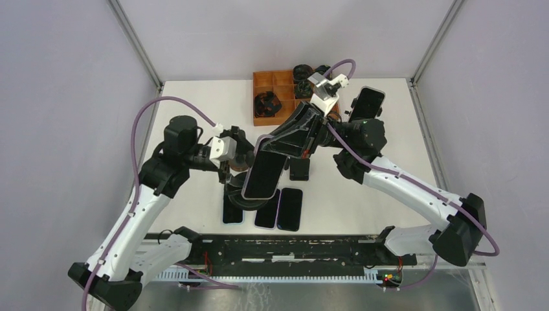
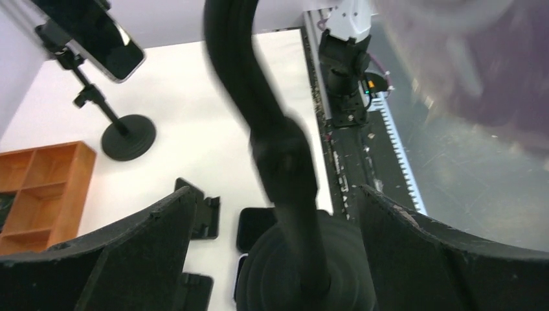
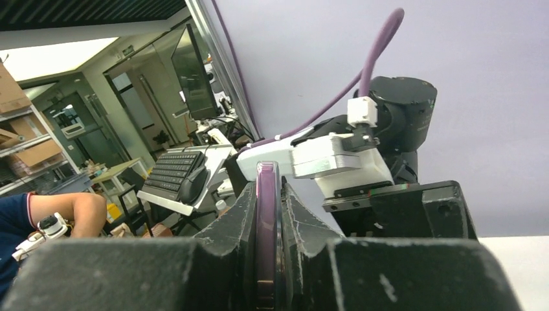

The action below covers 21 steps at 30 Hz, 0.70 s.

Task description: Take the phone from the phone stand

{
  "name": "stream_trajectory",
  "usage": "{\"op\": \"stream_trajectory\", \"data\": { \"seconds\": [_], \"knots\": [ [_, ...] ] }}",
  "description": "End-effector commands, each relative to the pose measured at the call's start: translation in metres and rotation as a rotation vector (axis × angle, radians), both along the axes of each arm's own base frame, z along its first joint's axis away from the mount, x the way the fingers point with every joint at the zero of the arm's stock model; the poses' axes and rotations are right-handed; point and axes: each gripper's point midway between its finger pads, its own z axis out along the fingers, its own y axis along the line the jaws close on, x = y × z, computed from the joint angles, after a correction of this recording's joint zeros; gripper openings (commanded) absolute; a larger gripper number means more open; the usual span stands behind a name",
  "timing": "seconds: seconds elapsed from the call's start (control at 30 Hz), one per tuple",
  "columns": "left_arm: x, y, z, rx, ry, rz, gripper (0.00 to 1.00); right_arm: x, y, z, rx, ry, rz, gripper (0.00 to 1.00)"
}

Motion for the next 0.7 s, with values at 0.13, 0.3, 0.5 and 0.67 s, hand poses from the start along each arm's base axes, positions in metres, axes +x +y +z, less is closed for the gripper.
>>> {"op": "stream_trajectory", "data": {
  "seconds": [0.13,0.3,0.5,0.67],
  "knots": [
    [-0.007,-0.013,0.031,-0.039,-0.019,-0.026,0.86,-0.012,-0.010,0.046,0.217,-0.050,0.035,0.00],
    [-0.005,-0.010,0.030,-0.011,-0.062,-0.021,0.56,-0.008,-0.007,0.030,0.168,-0.035,0.003,0.01],
    [-0.014,-0.005,0.036,0.002,-0.113,-0.057,0.05,-0.006,-0.004,0.008,0.089,-0.015,-0.017,0.19],
    [-0.026,0.000,0.030,0.044,-0.099,-0.102,0.02,-0.005,-0.002,-0.020,0.001,-0.018,-0.050,0.41]
  ]
}}
